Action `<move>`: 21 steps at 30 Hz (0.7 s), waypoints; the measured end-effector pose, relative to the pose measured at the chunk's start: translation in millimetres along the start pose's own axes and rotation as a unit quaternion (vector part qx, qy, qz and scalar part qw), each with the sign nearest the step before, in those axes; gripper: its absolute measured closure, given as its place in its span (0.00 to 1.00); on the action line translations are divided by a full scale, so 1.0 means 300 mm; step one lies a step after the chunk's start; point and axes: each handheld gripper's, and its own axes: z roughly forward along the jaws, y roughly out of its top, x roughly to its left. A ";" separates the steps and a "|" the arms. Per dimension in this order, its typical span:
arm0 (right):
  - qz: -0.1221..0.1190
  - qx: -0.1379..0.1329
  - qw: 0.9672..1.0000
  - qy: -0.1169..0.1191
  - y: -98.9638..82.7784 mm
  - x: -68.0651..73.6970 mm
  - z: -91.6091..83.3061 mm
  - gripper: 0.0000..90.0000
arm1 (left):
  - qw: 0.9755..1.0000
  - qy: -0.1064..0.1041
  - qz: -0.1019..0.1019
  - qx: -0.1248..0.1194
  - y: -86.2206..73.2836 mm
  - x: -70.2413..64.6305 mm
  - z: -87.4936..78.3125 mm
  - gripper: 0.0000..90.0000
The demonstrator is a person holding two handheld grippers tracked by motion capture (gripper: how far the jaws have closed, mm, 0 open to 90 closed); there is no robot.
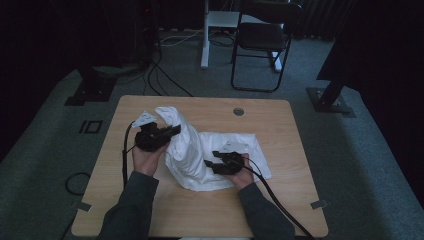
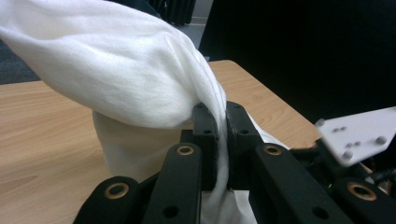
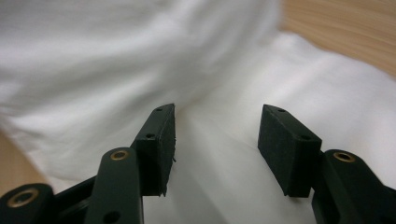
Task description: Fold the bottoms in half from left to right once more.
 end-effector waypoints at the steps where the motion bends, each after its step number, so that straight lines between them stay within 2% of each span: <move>1: 0.006 0.016 1.000 -0.012 -0.009 -0.005 0.005 0.50 | 1.000 -0.001 -0.001 0.000 0.000 0.000 0.002 0.95; 3: -0.005 0.051 0.998 -0.019 -0.031 0.006 0.050 0.48 | 1.000 -0.005 0.000 0.001 0.001 -0.006 0.007 0.95; 4: -0.011 0.058 0.998 -0.025 -0.036 0.018 0.072 0.48 | 1.000 -0.007 0.001 0.001 0.002 -0.012 0.011 0.95; 7: -0.002 0.052 0.998 -0.018 -0.020 0.041 0.112 0.48 | 1.000 -0.012 0.008 0.001 0.008 -0.027 0.027 0.95; 10: -0.007 0.053 0.999 -0.004 0.004 0.069 0.152 0.48 | 1.000 -0.011 0.012 0.004 0.014 -0.036 0.043 0.95; 11: -0.015 0.057 0.998 0.010 0.015 0.075 0.154 0.44 | 1.000 -0.012 0.013 0.005 0.013 -0.037 0.046 0.95; 12: -0.015 0.057 0.998 0.010 0.015 0.075 0.154 0.44 | 1.000 -0.012 0.013 0.005 0.013 -0.037 0.046 0.95; 13: -0.018 0.056 0.998 0.032 0.024 0.074 0.143 0.41 | 1.000 -0.012 0.014 0.004 0.010 -0.037 0.047 0.95; 14: 0.002 0.014 0.998 0.055 0.036 0.051 0.066 0.41 | 1.000 -0.014 0.013 0.003 0.007 -0.034 0.043 0.95; 15: 0.002 0.014 0.998 0.055 0.036 0.051 0.066 0.41 | 1.000 -0.014 0.013 0.003 0.007 -0.034 0.043 0.95; 16: 0.013 -0.013 0.999 0.032 0.028 0.018 -0.009 0.41 | 1.000 -0.014 0.012 0.004 0.006 -0.029 0.040 0.95; 17: 0.013 -0.013 0.999 0.032 0.028 0.018 -0.009 0.41 | 1.000 -0.014 0.012 0.004 0.006 -0.029 0.040 0.95; 18: 0.022 0.006 1.000 -0.018 0.008 -0.015 -0.039 0.41 | 1.000 -0.014 0.011 0.004 0.006 -0.029 0.040 0.95; 19: 0.022 0.006 1.000 -0.018 0.008 -0.015 -0.039 0.41 | 1.000 -0.014 0.009 0.003 0.006 -0.029 0.041 0.95; 20: 0.029 0.042 0.998 -0.037 -0.023 -0.031 -0.010 0.41 | 1.000 -0.017 0.008 0.002 0.009 -0.036 0.046 0.95; 21: 0.029 0.042 0.998 -0.037 -0.023 -0.031 -0.010 0.41 | 1.000 -0.017 0.008 0.002 0.009 -0.036 0.046 0.95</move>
